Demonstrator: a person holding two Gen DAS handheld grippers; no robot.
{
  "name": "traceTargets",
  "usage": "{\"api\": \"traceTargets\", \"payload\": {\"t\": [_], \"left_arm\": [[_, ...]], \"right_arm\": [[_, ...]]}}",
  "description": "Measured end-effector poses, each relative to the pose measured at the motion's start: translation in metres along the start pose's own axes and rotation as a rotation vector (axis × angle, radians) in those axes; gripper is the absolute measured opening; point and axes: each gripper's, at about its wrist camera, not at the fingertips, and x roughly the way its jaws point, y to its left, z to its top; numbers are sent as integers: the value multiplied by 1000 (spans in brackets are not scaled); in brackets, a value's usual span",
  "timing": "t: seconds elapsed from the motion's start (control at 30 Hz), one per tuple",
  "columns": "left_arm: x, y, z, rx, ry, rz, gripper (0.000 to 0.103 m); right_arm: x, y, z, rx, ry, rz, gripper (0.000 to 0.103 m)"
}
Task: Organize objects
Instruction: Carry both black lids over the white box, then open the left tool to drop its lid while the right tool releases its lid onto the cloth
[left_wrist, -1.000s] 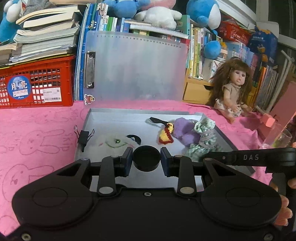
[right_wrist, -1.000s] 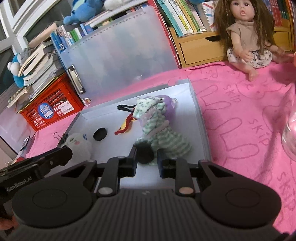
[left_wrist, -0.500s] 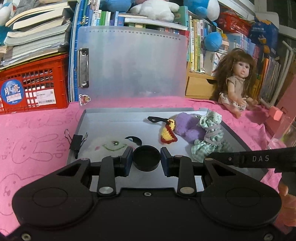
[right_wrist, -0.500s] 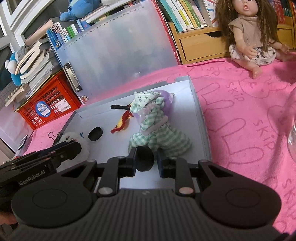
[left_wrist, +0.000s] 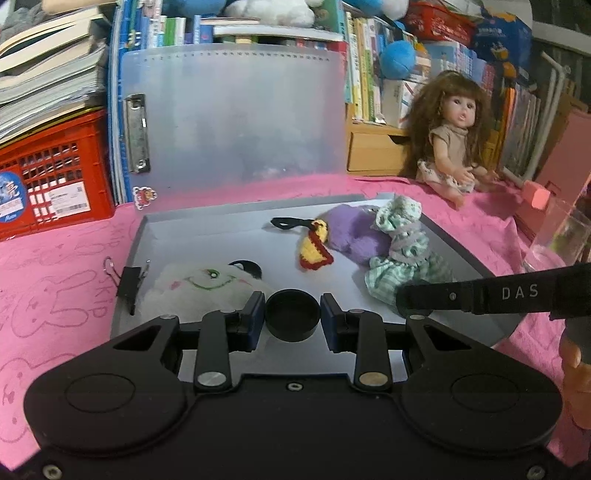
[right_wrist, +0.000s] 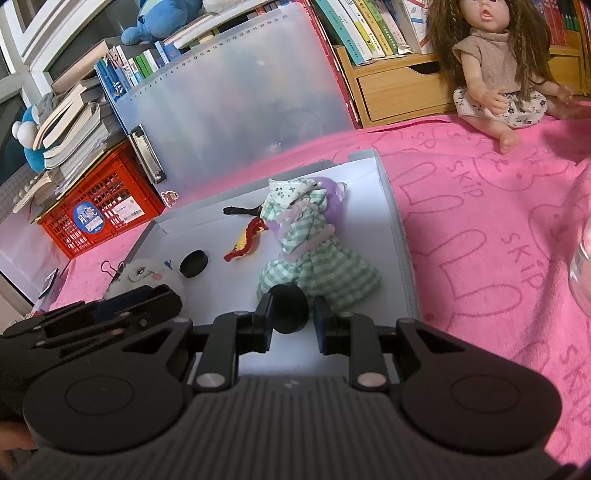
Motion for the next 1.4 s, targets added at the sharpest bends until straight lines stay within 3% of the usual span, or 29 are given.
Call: {"api": "traceTargets", "payload": {"t": [0.2,0.43,0.57,0.83,1.4], "left_arm": [[9,-3,0,8,51,7,34],[-4,-4,4,2,18,7,57],[-18,-11,8,31,-13,-2,64],[-54,-14,7,50,-52,-6,68],[-113,-4,-25,45,-88,-14,74]], "right_arm": [[-6,2,2,-12,-10,-5,29],[-17,5,3,-30,-30,-22,29],[-28,12,5,-52,-52,-29,36],[-53,23,3,-69,-95,-15,51],[-93,53,-28,-186,-150,-11,64]]}}
